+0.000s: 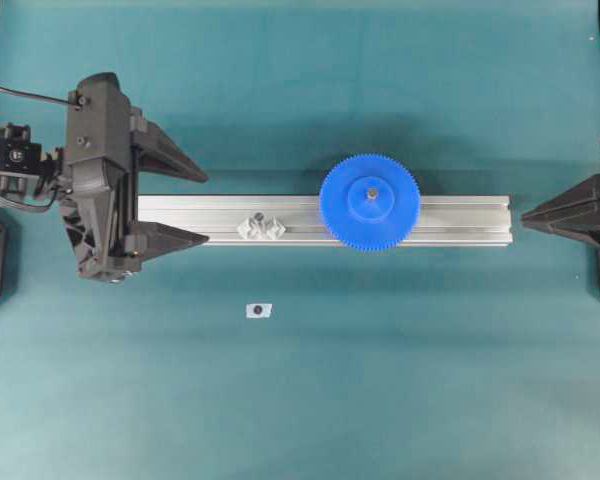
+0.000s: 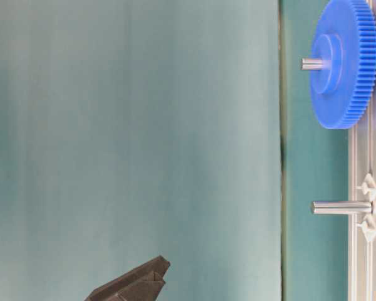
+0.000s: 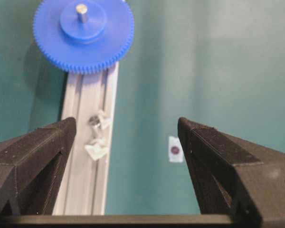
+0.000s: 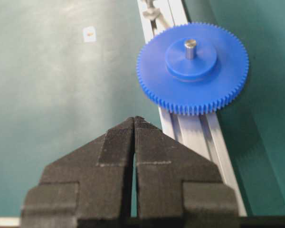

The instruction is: Find the location of the shaft and insert the large gear.

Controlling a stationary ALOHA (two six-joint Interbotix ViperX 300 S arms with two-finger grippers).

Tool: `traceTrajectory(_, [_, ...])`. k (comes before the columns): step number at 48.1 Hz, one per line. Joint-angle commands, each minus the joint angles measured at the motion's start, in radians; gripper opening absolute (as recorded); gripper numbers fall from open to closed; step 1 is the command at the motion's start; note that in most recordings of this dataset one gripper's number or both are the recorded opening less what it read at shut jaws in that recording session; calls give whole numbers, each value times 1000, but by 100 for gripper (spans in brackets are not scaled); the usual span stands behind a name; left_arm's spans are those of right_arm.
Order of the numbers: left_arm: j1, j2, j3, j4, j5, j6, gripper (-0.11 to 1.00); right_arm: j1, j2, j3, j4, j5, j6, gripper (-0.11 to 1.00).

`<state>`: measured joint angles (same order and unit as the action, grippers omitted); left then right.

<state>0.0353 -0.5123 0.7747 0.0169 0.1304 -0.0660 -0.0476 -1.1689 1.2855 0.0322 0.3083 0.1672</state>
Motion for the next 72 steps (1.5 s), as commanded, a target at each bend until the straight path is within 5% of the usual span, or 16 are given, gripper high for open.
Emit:
traceTrajectory(1, [-3,-5,-11,5,-9,-2,86,0,8,-11,-2,-5,11,0])
traceTrajectory(72, [-6,-5,-5,5,-15,-18,86,0,6,-3,-2,-6,11,0])
